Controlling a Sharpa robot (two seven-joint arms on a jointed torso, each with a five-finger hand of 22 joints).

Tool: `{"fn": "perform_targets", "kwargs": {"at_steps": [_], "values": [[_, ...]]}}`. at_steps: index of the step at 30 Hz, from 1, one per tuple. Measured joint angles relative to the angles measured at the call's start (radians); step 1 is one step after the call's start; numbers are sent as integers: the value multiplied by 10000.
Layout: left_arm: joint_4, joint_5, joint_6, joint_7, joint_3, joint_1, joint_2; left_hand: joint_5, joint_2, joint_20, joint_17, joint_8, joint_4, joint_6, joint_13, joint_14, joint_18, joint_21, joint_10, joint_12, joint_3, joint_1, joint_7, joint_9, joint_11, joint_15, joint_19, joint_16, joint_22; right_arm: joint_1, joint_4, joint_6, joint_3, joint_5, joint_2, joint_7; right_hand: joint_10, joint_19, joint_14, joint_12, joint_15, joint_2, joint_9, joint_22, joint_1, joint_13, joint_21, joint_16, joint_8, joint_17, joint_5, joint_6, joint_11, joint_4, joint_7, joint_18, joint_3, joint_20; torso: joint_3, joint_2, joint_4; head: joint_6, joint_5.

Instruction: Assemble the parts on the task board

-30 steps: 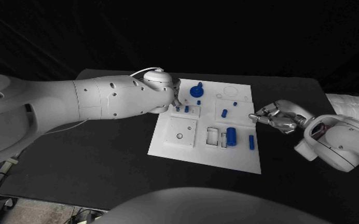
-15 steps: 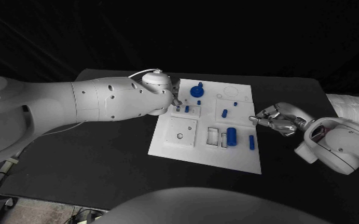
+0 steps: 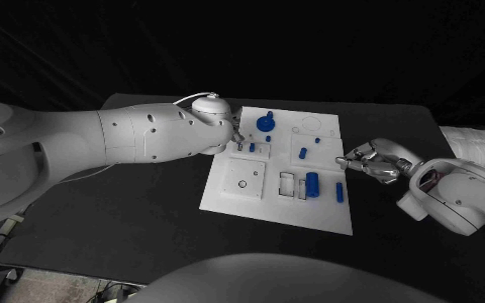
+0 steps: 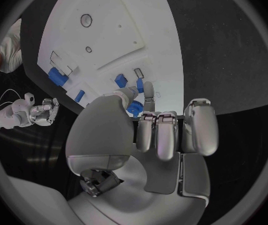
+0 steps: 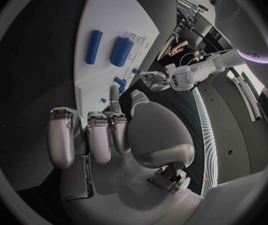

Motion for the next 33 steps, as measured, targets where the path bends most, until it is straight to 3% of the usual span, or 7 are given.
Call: {"fn": "perform_targets", "kwargs": {"at_steps": [33], "values": [[-282,316,346,-2,-14,-65,183,-2,-26,0,6,-3,1,-18,0,0,0,-80,0,-86,55,-25,18,-1,0,0,0,0,0,-7,-27,-2,2,-1,19,18,0,-37,0,0,-1,0,-8,-3,80,0,-51,0,0,-3,0,0,0,-27,0,-1,-27,-37,0,3,3,0,-48]]}}
